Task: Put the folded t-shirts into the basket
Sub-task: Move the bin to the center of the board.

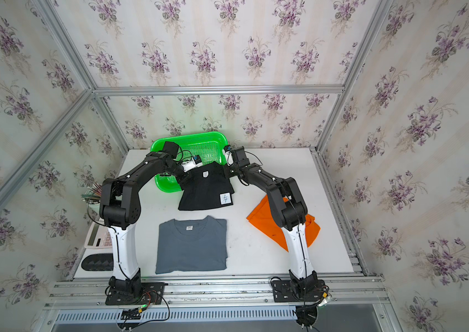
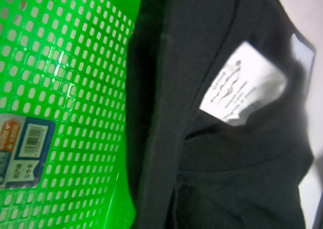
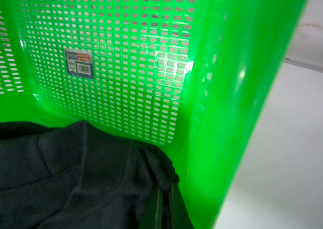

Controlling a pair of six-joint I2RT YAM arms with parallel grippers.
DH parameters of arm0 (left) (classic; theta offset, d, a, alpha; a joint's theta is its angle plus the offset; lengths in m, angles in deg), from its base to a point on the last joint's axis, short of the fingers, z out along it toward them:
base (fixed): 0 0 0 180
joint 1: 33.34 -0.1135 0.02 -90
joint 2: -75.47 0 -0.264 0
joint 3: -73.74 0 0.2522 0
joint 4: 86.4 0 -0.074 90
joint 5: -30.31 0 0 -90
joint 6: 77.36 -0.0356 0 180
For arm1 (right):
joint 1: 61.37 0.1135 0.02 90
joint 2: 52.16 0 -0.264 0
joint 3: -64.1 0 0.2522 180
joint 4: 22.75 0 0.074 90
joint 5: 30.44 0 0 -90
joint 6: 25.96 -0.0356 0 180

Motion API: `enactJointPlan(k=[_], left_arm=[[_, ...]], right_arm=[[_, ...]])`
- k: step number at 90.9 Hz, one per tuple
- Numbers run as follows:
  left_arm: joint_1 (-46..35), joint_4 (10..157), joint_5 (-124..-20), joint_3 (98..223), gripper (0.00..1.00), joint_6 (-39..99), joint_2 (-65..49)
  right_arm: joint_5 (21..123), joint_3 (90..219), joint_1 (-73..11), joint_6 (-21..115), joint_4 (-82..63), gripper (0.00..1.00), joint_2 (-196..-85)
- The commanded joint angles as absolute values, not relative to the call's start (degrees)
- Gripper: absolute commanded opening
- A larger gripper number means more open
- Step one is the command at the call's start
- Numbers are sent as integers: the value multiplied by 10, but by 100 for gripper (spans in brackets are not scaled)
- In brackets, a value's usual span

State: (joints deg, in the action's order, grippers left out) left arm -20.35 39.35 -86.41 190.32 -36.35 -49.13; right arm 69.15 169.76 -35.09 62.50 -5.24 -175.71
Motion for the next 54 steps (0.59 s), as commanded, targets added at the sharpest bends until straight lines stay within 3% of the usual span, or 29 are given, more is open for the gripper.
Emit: enactJointPlan(k=[1,29,54], left_arm=[[-179,388,-921,1914,0,-320,-507],[-99,353,-955,1981,0,-291,-544],[-86,240,-992,1975,0,-355,-468]], right_arm=[[674,1648,-372,637,-65,0,-1711],[666,1483,-434,688,-78,0,-1548],[726,1416,-434,708,-72,0,-1394]])
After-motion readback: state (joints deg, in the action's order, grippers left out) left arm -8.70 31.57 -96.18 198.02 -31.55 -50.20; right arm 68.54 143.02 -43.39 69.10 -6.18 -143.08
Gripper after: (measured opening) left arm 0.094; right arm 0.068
